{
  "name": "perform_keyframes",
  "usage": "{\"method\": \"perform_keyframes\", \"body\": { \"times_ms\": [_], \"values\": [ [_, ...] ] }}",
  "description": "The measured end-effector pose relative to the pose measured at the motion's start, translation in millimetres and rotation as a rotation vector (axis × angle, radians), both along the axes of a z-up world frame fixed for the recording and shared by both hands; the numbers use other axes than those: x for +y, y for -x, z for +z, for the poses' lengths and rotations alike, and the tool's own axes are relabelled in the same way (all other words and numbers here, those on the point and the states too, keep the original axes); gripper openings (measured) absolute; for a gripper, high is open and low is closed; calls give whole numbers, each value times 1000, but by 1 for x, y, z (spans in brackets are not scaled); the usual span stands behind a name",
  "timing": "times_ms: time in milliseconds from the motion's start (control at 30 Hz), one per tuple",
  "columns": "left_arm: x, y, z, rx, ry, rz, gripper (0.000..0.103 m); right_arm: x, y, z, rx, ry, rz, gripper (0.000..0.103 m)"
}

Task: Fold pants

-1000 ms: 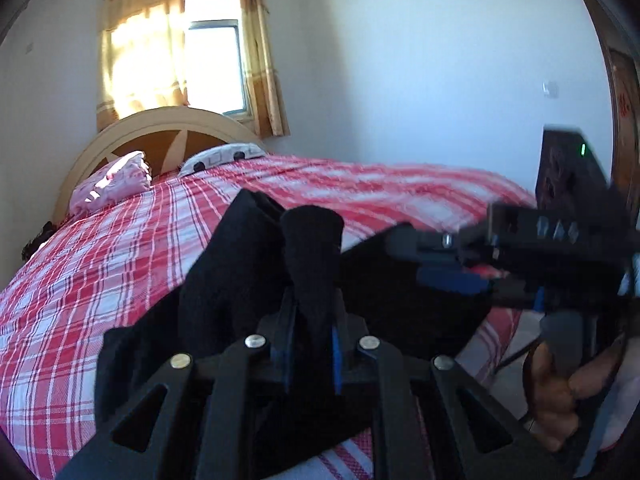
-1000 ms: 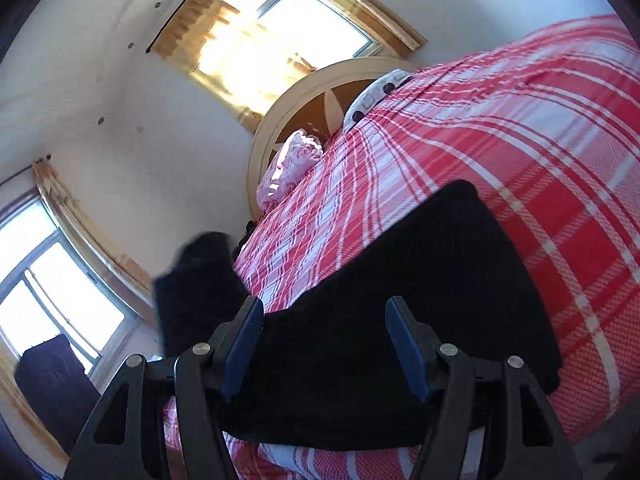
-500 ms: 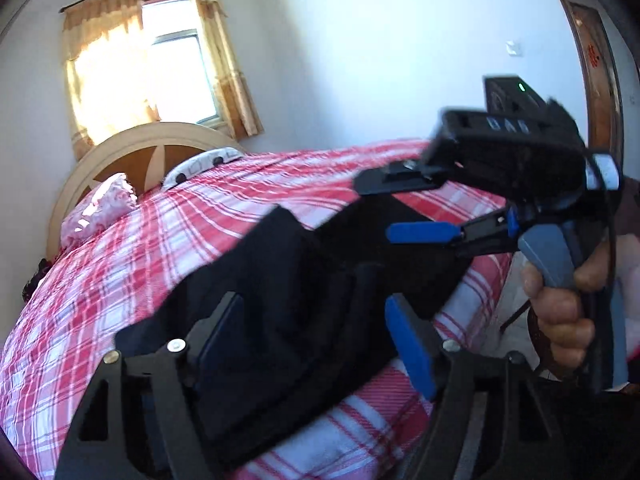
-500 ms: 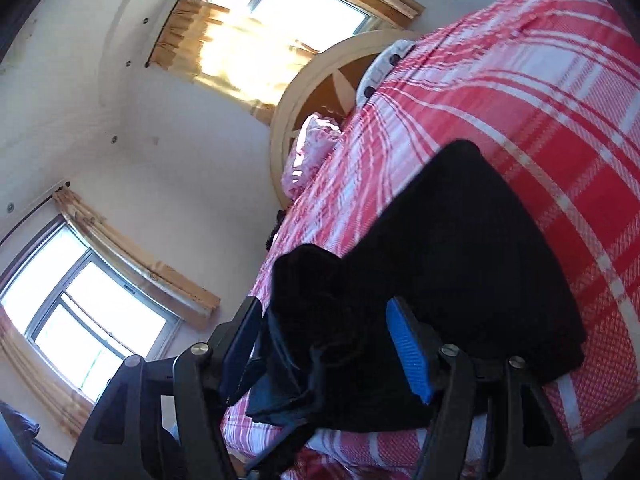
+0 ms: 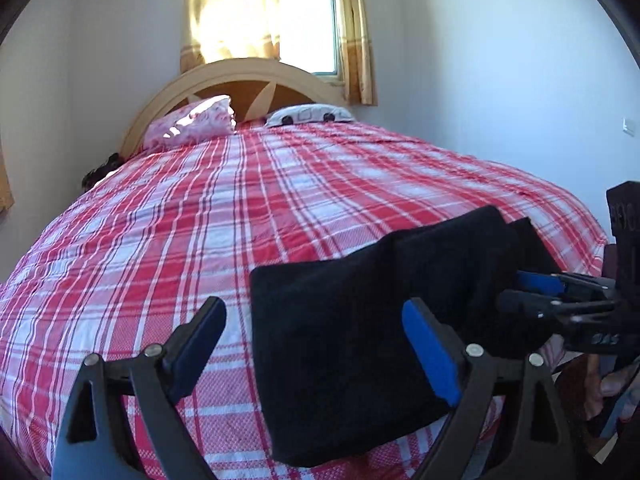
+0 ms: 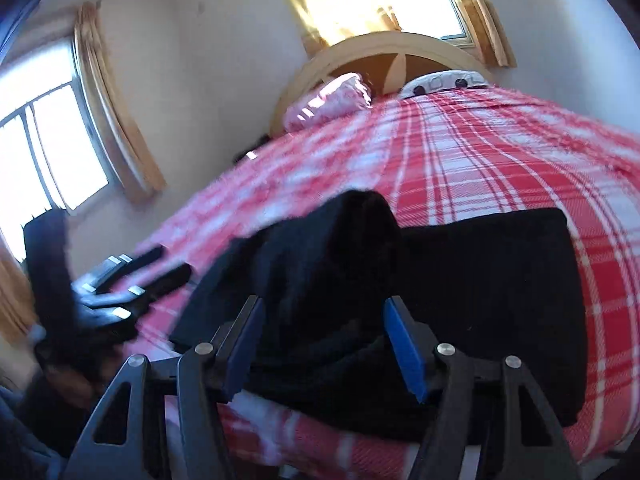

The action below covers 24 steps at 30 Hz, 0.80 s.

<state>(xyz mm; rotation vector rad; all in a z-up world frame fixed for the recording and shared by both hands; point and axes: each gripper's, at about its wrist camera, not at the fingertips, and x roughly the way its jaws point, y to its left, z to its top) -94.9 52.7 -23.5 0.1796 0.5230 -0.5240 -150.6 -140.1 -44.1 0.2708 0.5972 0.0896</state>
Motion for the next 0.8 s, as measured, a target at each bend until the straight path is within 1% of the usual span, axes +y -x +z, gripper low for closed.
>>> {"method": "perform_keyframes", "body": {
  "times_ms": [33,67,100,133,200,233,300,433,467,500,567,600,633,700,733,800],
  "values": [
    [-3,0,-5,2,-11,1,92,2,-6,-7,30,35,-7,58],
    [-5,2,-11,2,-20,1,92,3,-9,-13,39,50,-11,56],
    [-8,-4,-13,2,-30,1,92,3,-8,-14,31,66,-15,44],
    [-8,0,-13,2,-37,0,92,5,-4,-12,24,102,-19,23],
    [-10,-3,-15,10,-41,0,92,7,0,-7,18,177,-27,12],
    [-11,-7,-15,16,-41,1,92,7,5,-4,7,181,-23,8],
    [-11,-7,-15,23,-34,4,92,3,13,0,3,155,-6,7],
    [-9,-9,-14,23,-30,12,92,3,33,-2,25,155,5,7],
    [-9,-9,-14,26,-31,18,92,2,37,0,9,135,7,8],
    [-9,-9,-15,32,-31,20,92,2,41,2,-7,116,8,8],
    [-8,-9,-15,37,-28,20,92,1,40,5,-27,79,4,13],
    [-8,-9,-14,32,-29,21,92,1,36,7,-25,71,-7,25],
    [-8,-8,-14,27,-31,23,92,1,32,7,-20,67,-24,46],
    [-6,-8,-12,19,-29,29,93,0,26,7,-29,72,-51,65],
    [-6,-8,-12,20,-28,30,93,-2,26,8,-46,67,-68,65],
    [-6,-11,-14,28,-29,40,94,-13,19,8,-61,5,-96,67]
  ]
}}
